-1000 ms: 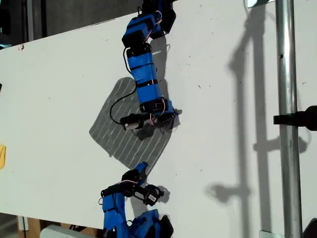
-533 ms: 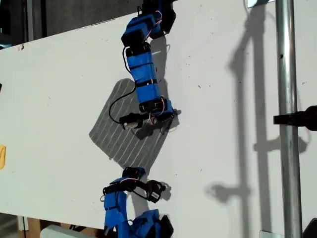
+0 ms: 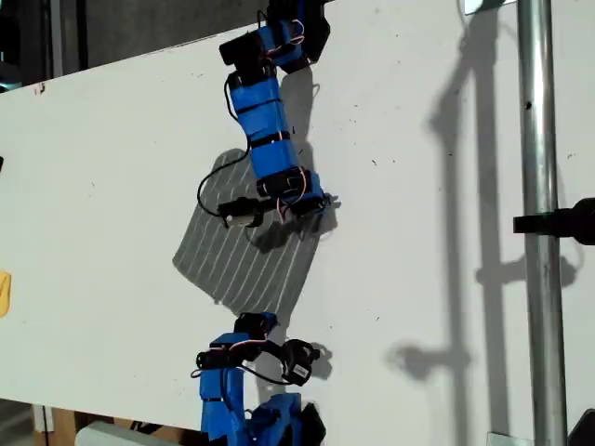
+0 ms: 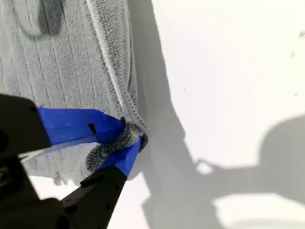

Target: Grasp corners of a towel and fold twice.

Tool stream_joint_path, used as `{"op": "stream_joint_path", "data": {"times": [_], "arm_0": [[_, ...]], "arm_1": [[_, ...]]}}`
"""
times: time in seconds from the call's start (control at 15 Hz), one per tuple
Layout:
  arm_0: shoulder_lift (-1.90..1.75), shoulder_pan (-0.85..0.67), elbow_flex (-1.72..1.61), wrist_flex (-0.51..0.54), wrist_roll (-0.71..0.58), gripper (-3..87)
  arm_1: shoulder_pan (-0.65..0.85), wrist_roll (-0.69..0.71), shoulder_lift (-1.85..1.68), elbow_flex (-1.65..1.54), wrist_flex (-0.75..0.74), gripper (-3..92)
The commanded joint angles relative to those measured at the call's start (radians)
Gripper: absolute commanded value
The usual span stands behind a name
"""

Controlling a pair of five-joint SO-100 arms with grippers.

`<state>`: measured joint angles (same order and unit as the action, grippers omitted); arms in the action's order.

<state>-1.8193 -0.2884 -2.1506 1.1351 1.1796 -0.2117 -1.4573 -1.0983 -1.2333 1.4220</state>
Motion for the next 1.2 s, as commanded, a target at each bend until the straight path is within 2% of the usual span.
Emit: {"op": "stream_joint_path", "data": {"times": [0.0,0.27,0.47,0.6,0.73,1.0,1.13], "arm_0": [[-0.058,0.183,0.06,0.058,0.146,-2.7],[-0.067,0.499,0.153,0.064,0.416,-2.7],[-0.037,0.647,0.219,0.049,0.517,-2.7],[-0.021,0.626,0.244,0.054,0.469,-2.7],[-0.025,0.515,0.253,0.069,0.341,-2.7],[-0.025,0.285,0.308,0.123,0.084,-2.7],[-0.026,0.25,0.308,0.127,0.049,-2.7]], "arm_1": [[-0.124,-0.126,-0.181,-0.094,0.028,-0.3],[-0.348,-0.371,-0.222,-0.091,0.087,-0.3],[-0.446,-0.515,-0.225,-0.084,0.087,-0.3],[-0.41,-0.52,-0.241,-0.091,0.166,-0.3],[-0.325,-0.505,-0.304,-0.138,0.245,-0.3],[-0.169,-0.377,-0.376,-0.216,0.227,-0.3],[-0.146,-0.365,-0.403,-0.242,0.202,-0.3]]}}
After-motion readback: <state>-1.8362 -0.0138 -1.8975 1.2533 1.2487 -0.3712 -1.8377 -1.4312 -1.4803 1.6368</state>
